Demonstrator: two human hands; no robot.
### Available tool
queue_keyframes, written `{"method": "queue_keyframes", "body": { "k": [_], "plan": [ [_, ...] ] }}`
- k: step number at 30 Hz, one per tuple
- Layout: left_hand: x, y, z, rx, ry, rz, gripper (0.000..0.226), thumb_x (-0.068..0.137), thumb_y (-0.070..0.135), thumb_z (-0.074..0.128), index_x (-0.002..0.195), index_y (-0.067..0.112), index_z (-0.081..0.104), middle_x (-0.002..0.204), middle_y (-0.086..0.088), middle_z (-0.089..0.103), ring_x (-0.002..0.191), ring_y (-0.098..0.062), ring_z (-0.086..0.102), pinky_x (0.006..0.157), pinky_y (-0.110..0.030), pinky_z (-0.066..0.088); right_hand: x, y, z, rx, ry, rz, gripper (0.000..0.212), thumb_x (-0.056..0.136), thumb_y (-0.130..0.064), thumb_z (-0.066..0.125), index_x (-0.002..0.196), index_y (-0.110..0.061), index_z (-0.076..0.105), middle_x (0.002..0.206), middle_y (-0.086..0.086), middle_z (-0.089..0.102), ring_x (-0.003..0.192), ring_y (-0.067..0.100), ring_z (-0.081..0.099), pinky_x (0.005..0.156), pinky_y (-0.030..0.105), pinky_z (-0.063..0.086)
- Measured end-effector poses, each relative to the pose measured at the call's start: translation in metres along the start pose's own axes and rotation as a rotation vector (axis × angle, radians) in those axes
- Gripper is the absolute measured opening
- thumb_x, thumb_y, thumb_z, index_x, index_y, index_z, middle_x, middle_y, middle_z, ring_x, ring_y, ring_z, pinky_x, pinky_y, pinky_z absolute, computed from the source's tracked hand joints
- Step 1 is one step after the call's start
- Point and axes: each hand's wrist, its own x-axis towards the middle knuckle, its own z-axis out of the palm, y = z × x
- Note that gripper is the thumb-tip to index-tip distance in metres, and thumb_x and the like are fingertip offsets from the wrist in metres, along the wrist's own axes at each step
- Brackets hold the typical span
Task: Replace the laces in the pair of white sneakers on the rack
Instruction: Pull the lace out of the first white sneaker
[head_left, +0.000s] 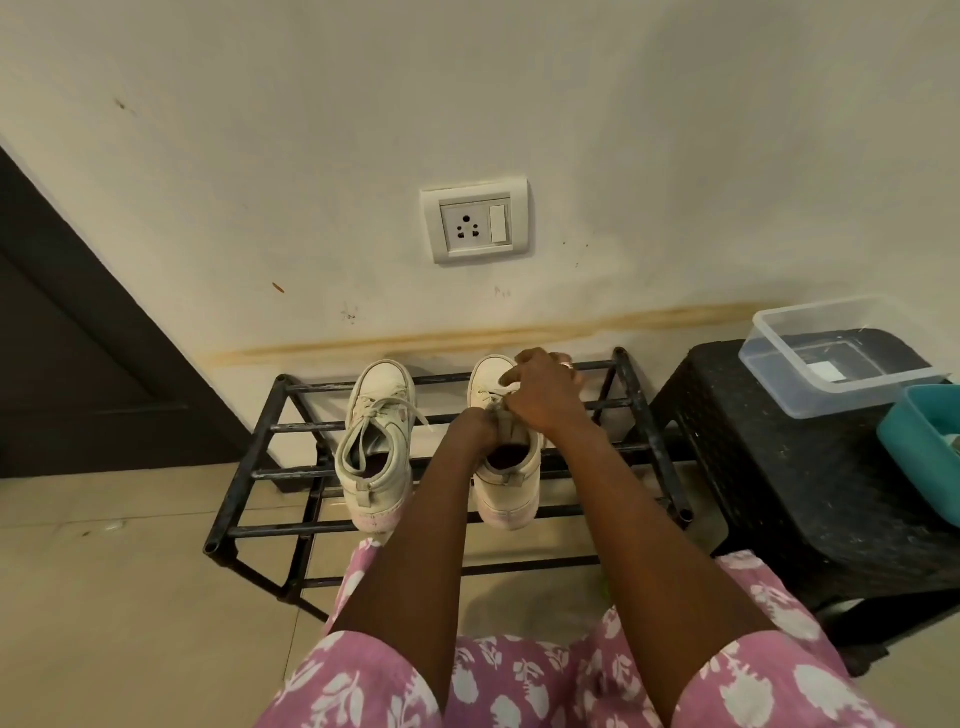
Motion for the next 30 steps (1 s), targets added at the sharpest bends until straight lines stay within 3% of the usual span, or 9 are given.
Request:
{"method": "queue_keyframes", "body": {
  "k": [3,8,15,21,25,28,30],
  "plan": [
    [0.001,0.0,0.0,-0.006,-0.051,0.025,0.043,0.093,0.019,0.055,0.128,-0.007,0.048,0.128,-0.024,0.054,0.119,-0.035,0.053,0.102,-0.042,0.043,0.0,-0.007,0.015,-0.133,-0.033,-0.038,0.032,0.089,-0.023,0.059,0.119,-0.015,0.064,0.135,0.002,0.045,0.13,0.027,0.029,0.103,0.045,0.024],
    [0.004,-0.001,0.002,-0.026,-0.038,0.021,0.04,0.098,0.017,0.044,0.131,-0.006,0.047,0.132,-0.023,0.052,0.123,-0.035,0.05,0.104,-0.043,0.042,-0.003,-0.005,0.014,-0.188,0.087,-0.05,0.029,0.088,-0.023,0.056,0.116,-0.015,0.063,0.13,0.0,0.047,0.128,0.027,0.034,0.102,0.047,0.025],
    [0.007,-0.003,0.003,-0.042,-0.005,-0.003,0.041,0.101,0.018,0.034,0.129,-0.009,0.046,0.132,-0.025,0.051,0.121,-0.036,0.051,0.104,-0.043,0.042,-0.003,0.007,-0.002,0.012,0.224,0.127,0.026,0.091,-0.019,0.052,0.111,-0.012,0.067,0.126,0.001,0.05,0.12,0.026,0.042,0.097,0.042,0.039],
    [0.005,-0.001,0.003,-0.044,-0.008,-0.019,0.039,0.1,0.013,0.032,0.128,-0.01,0.046,0.13,-0.027,0.051,0.119,-0.037,0.051,0.102,-0.044,0.042,0.003,0.026,-0.023,0.305,0.453,0.438,0.024,0.091,-0.018,0.052,0.109,-0.007,0.063,0.107,0.008,0.065,0.108,0.026,0.055,0.089,0.037,0.048],
    [0.003,0.0,0.002,-0.001,-0.007,-0.021,0.038,0.1,0.011,0.031,0.127,-0.01,0.047,0.13,-0.026,0.051,0.121,-0.036,0.05,0.1,-0.041,0.041,0.004,0.039,-0.032,0.455,0.572,0.594,0.021,0.091,-0.016,0.054,0.107,-0.005,0.063,0.11,0.01,0.063,0.109,0.029,0.055,0.092,0.046,0.048],
    [0.001,0.002,0.0,0.074,-0.002,-0.011,0.038,0.101,0.013,0.03,0.127,-0.01,0.047,0.132,-0.025,0.05,0.121,-0.034,0.05,0.097,-0.037,0.04,0.004,0.039,-0.031,0.304,0.483,0.545,0.022,0.091,-0.012,0.051,0.102,-0.003,0.068,0.112,0.013,0.061,0.105,0.032,0.056,0.091,0.045,0.049],
    [0.001,0.002,0.0,0.102,0.001,-0.009,0.039,0.102,0.014,0.029,0.128,-0.009,0.046,0.133,-0.024,0.049,0.121,-0.033,0.049,0.096,-0.035,0.04,0.003,0.031,-0.026,0.116,0.355,0.349,0.024,0.088,-0.014,0.055,0.107,-0.009,0.069,0.12,0.011,0.056,0.112,0.031,0.05,0.096,0.041,0.044]
  ]
}}
